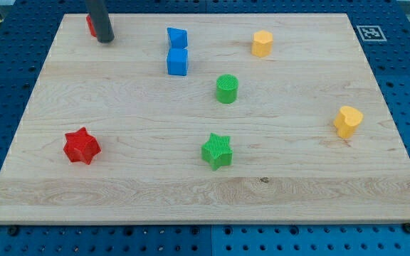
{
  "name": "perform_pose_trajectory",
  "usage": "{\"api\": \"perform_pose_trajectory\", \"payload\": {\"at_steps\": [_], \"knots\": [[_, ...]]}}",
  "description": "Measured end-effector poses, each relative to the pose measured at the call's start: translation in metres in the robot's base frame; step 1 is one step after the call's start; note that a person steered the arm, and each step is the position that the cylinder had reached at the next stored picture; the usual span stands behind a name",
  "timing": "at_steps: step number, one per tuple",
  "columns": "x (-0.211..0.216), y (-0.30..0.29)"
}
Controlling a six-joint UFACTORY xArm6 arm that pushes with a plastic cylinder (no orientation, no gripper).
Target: Move your arm to the right of the red star
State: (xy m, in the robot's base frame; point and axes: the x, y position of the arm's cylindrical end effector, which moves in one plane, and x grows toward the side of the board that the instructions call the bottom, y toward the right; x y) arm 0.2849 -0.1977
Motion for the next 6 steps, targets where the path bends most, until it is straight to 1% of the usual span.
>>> {"api": "perform_pose_trajectory", "payload": {"at_steps": [1, 2, 3, 4, 6], "knots": [[0.037, 0.0], [0.083, 0.013], [0.125, 0.055], [0.166, 0.083], [0.28, 0.091]]}}
